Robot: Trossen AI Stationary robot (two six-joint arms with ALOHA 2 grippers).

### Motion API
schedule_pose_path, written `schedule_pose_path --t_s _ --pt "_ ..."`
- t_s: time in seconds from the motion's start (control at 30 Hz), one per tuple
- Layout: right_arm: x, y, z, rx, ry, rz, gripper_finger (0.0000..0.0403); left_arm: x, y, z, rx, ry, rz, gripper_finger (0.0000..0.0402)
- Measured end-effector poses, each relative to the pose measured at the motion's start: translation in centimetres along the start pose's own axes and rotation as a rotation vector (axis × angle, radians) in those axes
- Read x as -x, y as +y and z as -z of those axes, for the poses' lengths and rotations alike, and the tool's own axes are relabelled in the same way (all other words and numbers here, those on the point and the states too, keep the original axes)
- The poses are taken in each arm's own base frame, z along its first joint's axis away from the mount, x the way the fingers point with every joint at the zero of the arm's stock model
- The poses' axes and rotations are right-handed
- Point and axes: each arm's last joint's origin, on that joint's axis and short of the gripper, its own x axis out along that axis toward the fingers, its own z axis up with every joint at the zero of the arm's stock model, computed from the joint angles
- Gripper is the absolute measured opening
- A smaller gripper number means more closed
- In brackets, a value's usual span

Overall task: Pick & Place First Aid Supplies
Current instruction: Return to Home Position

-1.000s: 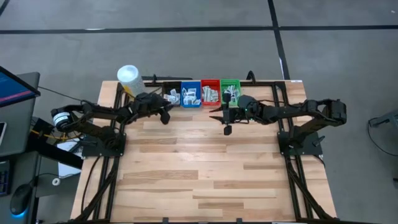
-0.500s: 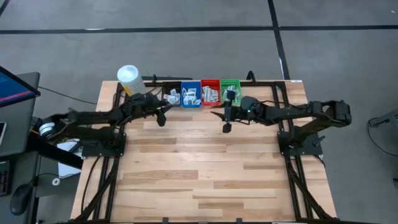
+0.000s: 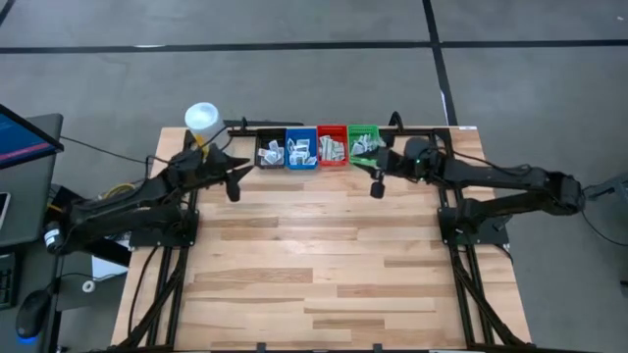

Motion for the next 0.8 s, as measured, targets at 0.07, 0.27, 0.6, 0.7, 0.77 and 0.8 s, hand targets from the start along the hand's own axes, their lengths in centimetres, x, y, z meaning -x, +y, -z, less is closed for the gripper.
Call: schedule_pose_path --t_s 0.07,0.27,0.6,0.7,0.77,0.8 --pt "0.6 -0.4 0.1 -0.028 0.013 -0.008 0.0093 0.6 0.0 0.0 0.004 -0.001 0.000 0.0120" --pt "1.4 -1.1 0.8 -0.118 0.078 -0.037 0.0093 2.3 -0.1 0.1 0.026 -0.020 0.001 0.0122" --pt "2.9 -1.1 3.7 -0.214 -0.018 0.046 0.0093 3.9 -0.1 3.6 0.080 -0.122 0.006 0.0121" --pt "4.2 -1.2 4.3 -0.223 -0.067 0.082 0.0093 4.3 -0.1 4.0 0.079 -0.167 0.008 0.0120" --pt "5.0 -1.0 4.8 -0.230 -0.089 0.092 0.0093 4.5 -0.1 4.2 0.071 -0.190 0.005 0.0121" --pt "5.4 -0.9 5.1 -0.233 -0.102 0.097 0.0093 4.6 0.0 4.3 0.069 -0.197 0.003 0.0121"
